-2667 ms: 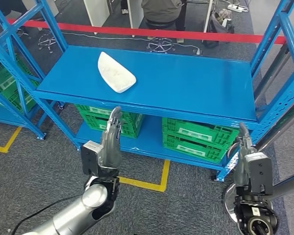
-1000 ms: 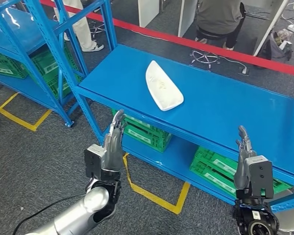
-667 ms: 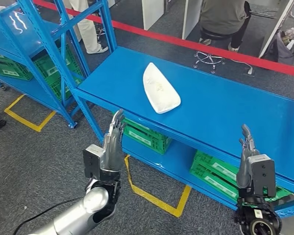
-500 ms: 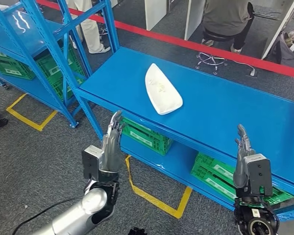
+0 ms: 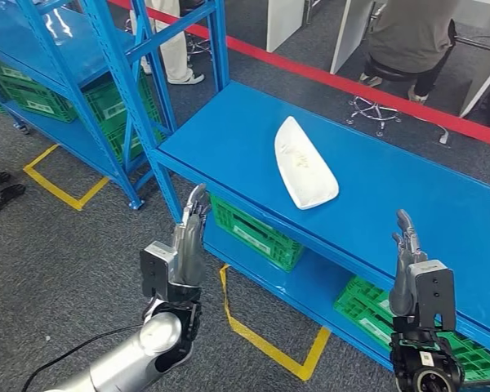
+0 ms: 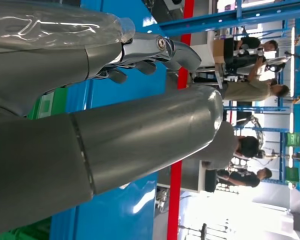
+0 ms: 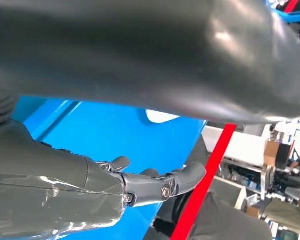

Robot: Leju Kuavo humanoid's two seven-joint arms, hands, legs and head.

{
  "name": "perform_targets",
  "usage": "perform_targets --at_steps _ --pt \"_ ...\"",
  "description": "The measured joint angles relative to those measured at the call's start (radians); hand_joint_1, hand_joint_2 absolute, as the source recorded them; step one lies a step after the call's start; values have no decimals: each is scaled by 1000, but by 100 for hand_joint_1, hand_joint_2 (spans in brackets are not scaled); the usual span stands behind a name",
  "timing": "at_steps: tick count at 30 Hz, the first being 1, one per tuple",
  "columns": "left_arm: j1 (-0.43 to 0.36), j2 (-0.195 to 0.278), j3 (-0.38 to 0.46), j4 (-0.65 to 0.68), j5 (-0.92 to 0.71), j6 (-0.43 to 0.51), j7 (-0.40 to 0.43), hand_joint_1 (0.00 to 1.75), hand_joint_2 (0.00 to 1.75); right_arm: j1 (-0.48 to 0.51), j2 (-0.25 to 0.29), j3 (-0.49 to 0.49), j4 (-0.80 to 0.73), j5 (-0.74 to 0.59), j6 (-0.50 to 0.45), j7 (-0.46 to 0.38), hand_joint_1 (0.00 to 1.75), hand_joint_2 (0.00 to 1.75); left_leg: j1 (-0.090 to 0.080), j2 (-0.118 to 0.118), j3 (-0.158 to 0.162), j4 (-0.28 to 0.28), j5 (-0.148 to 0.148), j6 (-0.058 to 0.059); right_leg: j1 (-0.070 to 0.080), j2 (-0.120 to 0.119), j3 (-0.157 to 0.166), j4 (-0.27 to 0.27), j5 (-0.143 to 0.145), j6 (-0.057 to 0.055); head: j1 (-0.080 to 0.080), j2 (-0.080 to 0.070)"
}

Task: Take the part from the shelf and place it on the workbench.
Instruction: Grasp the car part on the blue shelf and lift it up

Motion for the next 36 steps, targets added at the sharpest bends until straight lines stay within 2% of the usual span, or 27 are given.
perform_targets --at_steps 2,3,4,6,8,9,10,12,13,14,15,17,18,19,20,22,24,25,27,28,29,30,31,32,33,34,36 --pt "0 -1 0 0 0 -1 0 0 0 0 0 0 2 0 -2 0 0 0 -3 -9 17 0 -12 -4 5 7 52 -141 88 -13 1 0" --pt "0 -2 0 0 0 -3 0 0 0 -1 0 -1 2 1 -3 1 0 0 -4 -13 20 2 -16 -7 7 11 80 -201 110 -19 1 0" --pt "0 -3 0 0 0 -5 0 0 0 -1 0 -1 2 2 -5 1 0 0 -5 -15 20 3 -19 -11 10 14 96 -237 117 -23 2 0" --pt "0 -3 0 0 0 -9 -1 0 0 -1 0 -1 2 5 -8 2 0 0 -3 -19 16 4 -20 -20 12 17 110 -258 109 -28 2 0" --pt "-1 -3 0 0 -1 -10 -1 0 0 0 0 -1 1 7 -9 1 0 0 -3 -15 14 14 -30 -30 6 15 118 -268 109 -34 0 0" --pt "-2 -3 0 0 -1 -11 -2 0 0 0 0 -1 0 8 -9 1 0 0 -3 -10 0 45 -46 -36 2 12 125 -274 109 -38 -3 0" --pt "-3 -3 0 0 -1 -11 -2 0 0 0 0 -2 0 9 -10 1 0 0 -1 -4 -27 99 -70 -42 0 9 131 -279 109 -42 -6 0" --pt "-4 -2 0 0 -1 -11 -3 0 0 1 0 -3 0 9 -11 1 0 0 6 5 -115 248 -122 -53 0 4 136 -282 105 -47 -13 0" --pt "-3 -2 0 0 -1 -11 -3 0 0 2 0 -3 0 9 -10 1 0 0 9 7 -153 303 -132 -56 0 2 138 -282 102 -48 -15 0" --pt "-2 -2 0 0 -1 -11 -3 0 0 3 0 -3 0 9 -10 1 0 0 12 8 -174 320 -121 -59 -1 1 141 -281 99 -47 -17 0" --pt "-2 -2 0 0 -1 -11 -3 0 0 4 0 -2 0 9 -9 1 0 0 15 10 -170 290 -88 -60 -2 0 147 -281 94 -45 -18 0" --pt "-2 -1 0 0 -1 -11 -3 0 0 5 0 -2 0 9 -8 1 0 0 18 19 -113 144 1 -60 -4 -2 160 -281 83 -37 -22 0" --pt "-3 -1 0 0 -1 -11 -3 0 0 5 0 -3 0 9 -8 1 0 0 16 24 -81 72 29 -57 -2 -2 166 -280 76 -31 -25 0" --pt "-4 -2 0 0 -1 -11 -4 0 0 4 0 -3 0 9 -7 1 0 0 15 28 -61 28 41 -53 0 -2 169 -281 71 -26 -26 0" --pt "-5 -2 0 0 -1 -11 -4 0 0 4 0 -3 0 9 -7 1 0 0 12 30 -52 8 40 -47 3 -3 170 -282 67 -20 -25 0" --pt "-6 -2 0 0 -1 -12 -4 0 0 4 0 -3 0 9 -6 0 0 0 11 25 -49 4 32 -34 3 -7 174 -286 60 -9 -20 0" --pt "-7 -2 0 0 -1 -13 -4 0 0 4 0 -4 -1 9 -6 0 0 0 13 21 -40 0 28 -20 -1 -7 163 -254 36 -1 -15 0" --pt "-7 -3 0 0 -2 -13 -4 0 0 3 0 -5 -1 9 -6 0 0 0 14 19 -35 -2 26 -14 -2 -5 141 -206 12 2 -11 0" --pt "-8 -3 0 0 -4 -14 -4 0 0 4 0 -5 -1 9 -7 1 0 0 11 16 -27 -2 19 -5 -1 -1 64 -55 -47 3 -5 0" --pt "-7 -3 0 0 -5 -14 -3 0 0 5 0 -5 0 9 -7 2 0 0 9 14 -23 -2 15 -2 1 -1 25 10 -64 2 -3 0" --pt "-7 -3 0 0 -6 -14 -3 0 0 6 0 -6 1 9 -7 2 0 0 7 11 -17 -2 11 -1 2 -1 -1 43 -60 1 -3 0" --pt "-7 -3 0 0 -7 -14 -2 0 0 7 0 -6 2 9 -7 3 0 0 5 7 -10 -2 6 0 3 0 -6 33 -34 -2 -2 0" --pt "-7 -3 0 0 -7 -14 -1 0 0 7 0 -6 2 9 -7 3 0 0 4 4 -1 -1 0 -1 4 0 9 -20 10 -7 -1 0" --pt "-7 -3 0 0 -7 -14 0 0 0 7 0 -7 2 9 -7 3 0 0 3 1 7 -1 -6 -3 7 2 36 -97 59 -13 0 0" --pt "-7 -3 0 0 -8 -14 1 0 0 6 -1 -8 2 9 -7 3 0 0 1 -2 14 0 -12 -6 9 4 64 -168 95 -20 1 0" --pt "-8 -3 0 0 -9 -14 2 0 0 5 -1 -8 2 9 -8 3 0 0 -1 -4 16 1 -16 -10 12 6 88 -222 114 -25 2 0" --pt "-8 -3 0 0 -10 -14 3 0 0 4 -1 -8 2 5 -8 3 0 0 -2 -6 15 2 -19 -20 17 9 107 -259 113 -32 2 0"
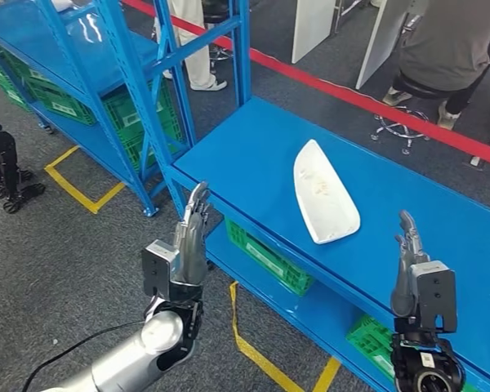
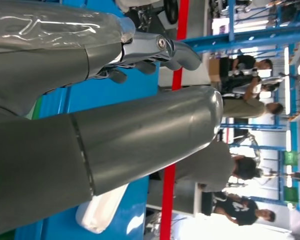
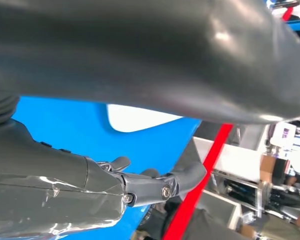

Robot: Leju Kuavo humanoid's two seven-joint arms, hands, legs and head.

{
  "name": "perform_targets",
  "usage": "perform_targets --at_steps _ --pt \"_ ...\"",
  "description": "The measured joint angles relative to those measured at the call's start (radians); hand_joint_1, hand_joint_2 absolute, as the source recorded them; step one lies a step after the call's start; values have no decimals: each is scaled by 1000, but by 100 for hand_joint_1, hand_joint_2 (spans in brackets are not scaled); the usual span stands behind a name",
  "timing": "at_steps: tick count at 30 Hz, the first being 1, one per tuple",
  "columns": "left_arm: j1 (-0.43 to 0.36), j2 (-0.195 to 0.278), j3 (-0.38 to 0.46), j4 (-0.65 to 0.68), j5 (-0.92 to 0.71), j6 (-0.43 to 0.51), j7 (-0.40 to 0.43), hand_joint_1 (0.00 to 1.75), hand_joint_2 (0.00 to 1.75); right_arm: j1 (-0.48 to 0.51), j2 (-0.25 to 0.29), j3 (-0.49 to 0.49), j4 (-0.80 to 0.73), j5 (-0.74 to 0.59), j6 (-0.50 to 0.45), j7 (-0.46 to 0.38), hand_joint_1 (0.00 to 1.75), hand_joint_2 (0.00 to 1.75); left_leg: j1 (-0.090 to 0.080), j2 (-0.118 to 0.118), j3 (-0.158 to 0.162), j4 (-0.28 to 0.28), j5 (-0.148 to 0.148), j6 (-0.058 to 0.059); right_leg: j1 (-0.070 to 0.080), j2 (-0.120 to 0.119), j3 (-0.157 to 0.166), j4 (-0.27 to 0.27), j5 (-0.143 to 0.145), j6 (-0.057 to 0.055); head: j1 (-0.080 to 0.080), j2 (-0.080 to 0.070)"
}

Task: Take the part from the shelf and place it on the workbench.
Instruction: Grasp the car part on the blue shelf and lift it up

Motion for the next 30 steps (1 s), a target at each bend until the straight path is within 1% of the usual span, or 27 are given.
perform_targets --at_steps 2,3,4,5,6,7,8,9,10,11,12,13,14,15,17,18,19,20,22,23,24,25,26,27,28,29,30 --pt "0 0 0 0 -1 0 0 0 0 0 0 0 0 -7 -1 0 0 0 0 1 0 2 -4 -9 -4 1 9 -10 0 -6 -2 0" --pt "-1 0 0 0 -2 0 0 0 0 0 0 -1 -1 -9 -2 -1 0 0 0 2 -7 21 -16 -14 -8 0 14 -16 1 -10 -4 0" --pt "-2 0 0 0 -2 0 0 0 0 -1 0 -1 -1 -11 -3 -1 0 0 0 5 -26 62 -37 -19 -11 -2 20 -22 2 -14 -6 0" --pt "-2 1 0 0 -3 0 0 0 0 -2 0 -2 -1 -12 -4 -1 0 0 3 8 -60 127 -65 -24 -12 -3 24 -25 1 -18 -8 0" --pt "-2 1 0 0 -3 0 0 0 0 -2 0 -1 -1 -12 -3 -1 0 0 5 10 -103 203 -94 -28 -13 -4 26 -26 -1 -20 -12 0" --pt "-1 2 0 0 -3 0 0 0 0 -2 0 -1 -1 -13 -3 -1 0 0 8 12 -146 272 -114 -32 -13 -5 27 -26 -3 -21 -13 0" --pt "1 2 0 0 -3 0 0 0 0 -2 0 0 -1 -13 -2 -1 0 0 11 13 -177 313 -118 -35 -13 -5 29 -26 -6 -22 -15 0" --pt "2 3 0 0 -3 0 0 0 0 -1 0 0 -1 -13 -2 0 0 0 14 15 -187 310 -98 -37 -13 -5 33 -26 -9 -21 -17 0" --pt "2 3 0 0 -3 0 0 0 0 -1 0 0 -1 -13 -2 0 0 0 16 16 -174 265 -60 -38 -14 -5 38 -26 -13 -19 -19 0" --pt "2 3 0 0 -3 0 0 0 0 -1 0 0 -1 -13 -3 0 0 0 18 18 -143 190 -13 -38 -14 -4 45 -26 -18 -16 -21 0" --pt "1 4 0 0 -3 0 0 0 0 -1 0 0 -1 -14 -3 0 0 0 18 21 -108 109 25 -36 -13 -4 50 -25 -24 -11 -23 0" --pt "0 4 0 0 -3 0 0 0 0 -1 0 0 -1 -15 -3 1 0 0 17 23 -81 49 47 -32 -11 -3 53 -24 -29 -6 -24 0" --pt "0 4 0 0 -3 0 1 0 0 -2 0 0 -1 -16 -4 2 0 0 15 24 -65 14 55 -27 -9 -2 55 -25 -34 0 -24 0" --pt "0 4 0 0 -3 0 1 0 0 -2 0 0 -1 -18 -4 4 0 0 13 24 -59 2 51 -21 -7 -2 57 -26 -37 6 -22 0" --pt "0 4 0 0 -3 1 1 0 0 -2 0 0 -1 -22 -4 8 0 0 12 22 -56 -3 48 -7 -10 -4 59 -28 -44 17 -18 0" --pt "0 4 0 0 -4 2 1 0 0 -3 0 0 0 -24 -4 9 0 0 13 21 -51 -5 46 0 -12 -4 54 -14 -54 22 -16 0" --pt "-1 3 0 0 -4 3 1 0 0 -4 0 -1 0 -26 -5 10 0 0 15 21 -46 -8 45 6 -12 -5 38 23 -74 25 -13 0" --pt "0 3 0 0 -4 3 1 0 0 -4 0 -1 0 -27 -5 11 0 0 15 21 -41 -10 43 12 -13 -4 9 84 -103 28 -9 0" --pt "1 2 0 0 -4 6 1 0 0 -4 0 0 1 -29 -5 16 0 0 12 21 -35 -9 37 19 -12 -4 -71 237 -160 30 -3 0" --pt "2 2 0 0 -4 8 1 0 0 -3 0 0 2 -29 -5 21 0 0 10 20 -31 -9 34 21 -12 -4 -103 287 -169 30 -2 0" --pt "3 2 0 0 -4 10 1 0 0 -2 0 1 4 -29 -5 25 0 0 9 18 -27 -9 31 21 -12 -4 -115 296 -156 29 -2 0" --pt "4 2 0 0 -3 12 1 0 0 -2 0 0 6 -29 -5 30 0 0 8 15 -21 -9 27 21 -12 -4 -106 259 -122 26 -1 0" --pt "5 2 0 0 -3 14 1 0 0 -2 0 0 7 -28 -4 32 0 0 7 13 -13 -9 23 19 -11 -4 -79 187 -73 21 -1 0" --pt "5 2 0 0 -2 14 1 0 0 -3 0 0 8 -27 -4 34 0 0 7 11 -7 -9 19 16 -9 -2 -46 110 -33 14 0 0" --pt "4 2 0 0 -2 15 2 0 0 -4 0 0 9 -27 -4 34 0 0 5 10 -4 -8 15 13 -7 -1 -16 43 -6 9 0 0" --pt "4 2 0 0 -1 15 2 0 0 -5 0 0 9 -26 -3 35 0 0 3 9 -5 -5 13 10 -6 0 3 1 7 7 1 0" --pt "5 2 0 0 -1 15 2 0 0 -5 -1 1 10 -26 -3 35 0 0 2 8 -8 -3 12 9 -4 2 11 -14 6 8 -1 0"
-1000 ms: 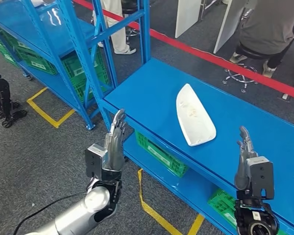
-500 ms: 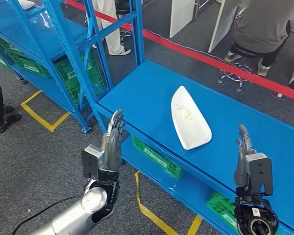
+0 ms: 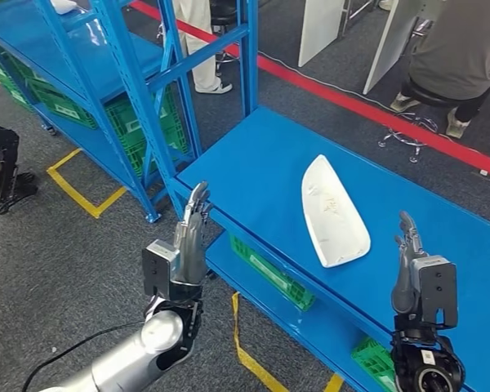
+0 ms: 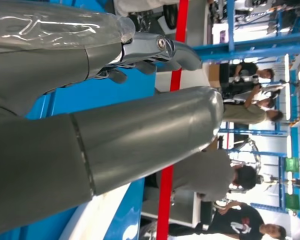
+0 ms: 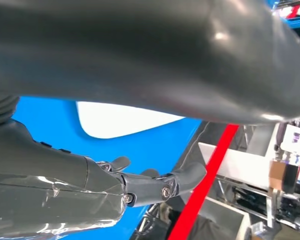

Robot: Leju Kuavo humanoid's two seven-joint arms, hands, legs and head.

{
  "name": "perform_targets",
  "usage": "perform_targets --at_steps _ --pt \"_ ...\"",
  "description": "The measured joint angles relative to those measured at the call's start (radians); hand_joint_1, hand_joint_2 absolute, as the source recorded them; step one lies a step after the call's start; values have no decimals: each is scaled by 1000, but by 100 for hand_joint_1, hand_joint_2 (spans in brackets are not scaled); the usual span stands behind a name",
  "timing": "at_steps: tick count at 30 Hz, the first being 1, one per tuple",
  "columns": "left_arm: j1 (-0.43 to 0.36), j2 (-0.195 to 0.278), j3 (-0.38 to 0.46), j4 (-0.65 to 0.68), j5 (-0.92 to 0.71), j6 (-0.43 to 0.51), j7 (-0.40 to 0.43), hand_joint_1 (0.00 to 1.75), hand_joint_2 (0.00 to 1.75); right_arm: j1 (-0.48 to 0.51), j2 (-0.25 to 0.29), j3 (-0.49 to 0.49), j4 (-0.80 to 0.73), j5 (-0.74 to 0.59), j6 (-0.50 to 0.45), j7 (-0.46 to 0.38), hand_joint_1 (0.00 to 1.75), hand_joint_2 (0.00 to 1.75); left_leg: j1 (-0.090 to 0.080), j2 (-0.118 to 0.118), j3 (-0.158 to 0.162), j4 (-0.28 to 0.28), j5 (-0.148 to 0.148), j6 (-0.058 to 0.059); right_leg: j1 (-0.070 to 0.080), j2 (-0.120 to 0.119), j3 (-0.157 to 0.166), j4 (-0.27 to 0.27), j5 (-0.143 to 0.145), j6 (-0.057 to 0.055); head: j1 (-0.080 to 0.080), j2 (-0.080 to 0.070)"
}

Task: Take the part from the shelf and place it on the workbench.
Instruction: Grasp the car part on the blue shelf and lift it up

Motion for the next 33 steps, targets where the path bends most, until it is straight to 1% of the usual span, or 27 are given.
perform_targets --at_steps 2,3,9,13,17,21,28,33 --pt "1 0 0 0 0 1 0 0 0 0 0 0 0 1 1 2 0 0 -1 0 -4 2 0 0 1 2 1 -6 2 5 -4 0" --pt "2 0 0 0 0 2 0 0 0 0 0 0 1 3 2 6 0 0 0 1 -3 0 0 1 2 3 0 -6 1 5 -6 0" --pt "2 1 0 0 -2 9 -1 0 0 -6 -3 -4 12 39 27 62 0 0 2 2 2 -11 4 -8 4 4 0 -5 -2 -4 -8 0" --pt "3 2 0 0 0 9 -4 0 0 -13 -15 -13 25 70 43 107 0 175 2 2 2 -13 5 -11 5 4 0 -5 -2 -5 -8 0" --pt "7 4 0 0 1 9 -4 0 0 -36 -39 -20 45 137 58 188 0 175 2 2 2 -13 5 -13 4 4 0 -5 -1 -7 -8 0" --pt "12 6 0 -6 0 9 0 0 0 -74 -68 -25 76 216 132 266 0 175 1 2 2 -13 6 -12 3 3 0 -5 0 -6 -8 0" --pt "15 13 0 -17 6 0 3 0 0 -130 -113 -17 138 320 297 355 0 175 0 2 2 -13 5 -12 2 3 1 -6 0 -5 -8 0" --pt "19 18 0 -24 11 7 7 0 0 -148 -147 -6 161 344 348 396 0 175 -1 2 2 -13 5 -12 1 3 1 -6 0 -5 -8 0"
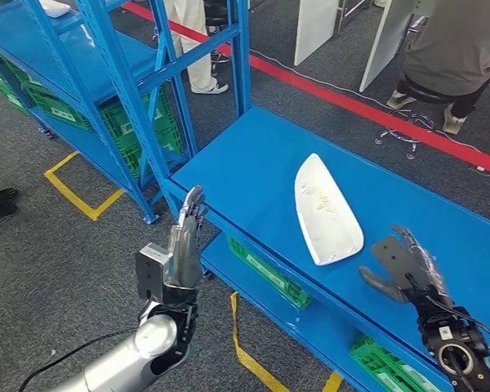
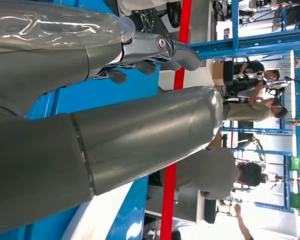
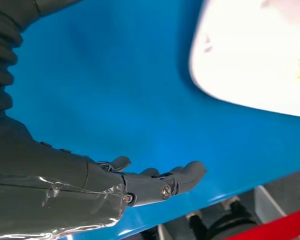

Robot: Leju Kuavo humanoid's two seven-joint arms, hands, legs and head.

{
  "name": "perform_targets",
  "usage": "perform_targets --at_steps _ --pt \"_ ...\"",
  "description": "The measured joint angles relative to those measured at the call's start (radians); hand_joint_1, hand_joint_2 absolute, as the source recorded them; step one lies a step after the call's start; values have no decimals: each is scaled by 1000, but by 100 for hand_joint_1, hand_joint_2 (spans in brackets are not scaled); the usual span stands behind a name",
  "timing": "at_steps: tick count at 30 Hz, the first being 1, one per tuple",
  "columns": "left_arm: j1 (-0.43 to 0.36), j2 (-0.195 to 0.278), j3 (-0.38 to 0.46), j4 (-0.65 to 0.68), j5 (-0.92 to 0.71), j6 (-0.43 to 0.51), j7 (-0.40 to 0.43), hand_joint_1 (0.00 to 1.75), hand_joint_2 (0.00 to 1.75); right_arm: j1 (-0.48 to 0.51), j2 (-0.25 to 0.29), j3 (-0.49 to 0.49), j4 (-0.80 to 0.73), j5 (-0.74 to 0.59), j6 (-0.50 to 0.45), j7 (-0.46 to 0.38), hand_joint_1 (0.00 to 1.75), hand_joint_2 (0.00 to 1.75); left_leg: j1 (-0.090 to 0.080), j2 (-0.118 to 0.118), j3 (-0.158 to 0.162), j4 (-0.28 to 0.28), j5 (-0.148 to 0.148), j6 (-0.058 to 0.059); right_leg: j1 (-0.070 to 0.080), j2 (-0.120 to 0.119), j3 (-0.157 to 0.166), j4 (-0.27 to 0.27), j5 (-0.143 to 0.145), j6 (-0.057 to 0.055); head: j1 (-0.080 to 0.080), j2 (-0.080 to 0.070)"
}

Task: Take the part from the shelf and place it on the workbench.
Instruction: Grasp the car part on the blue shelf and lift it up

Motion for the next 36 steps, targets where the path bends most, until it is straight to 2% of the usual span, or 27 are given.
perform_targets --at_steps 7,21,36 --pt "11 11 0 -12 0 9 10 0 0 -18 -39 12 -6 12 48 44 0 175 0 0 0 0 0 0 0 0 0 0 0 0 0 0" --pt "28 24 0 -34 1 14 10 0 0 -83 -68 56 -62 23 130 73 0 175 0 0 0 0 0 0 0 0 0 0 0 0 0 0" --pt "29 24 1 -34 8 10 -3 0 0 -137 -70 128 -45 -3 178 31 0 175 0 0 0 0 0 0 0 0 0 0 0 0 0 0"
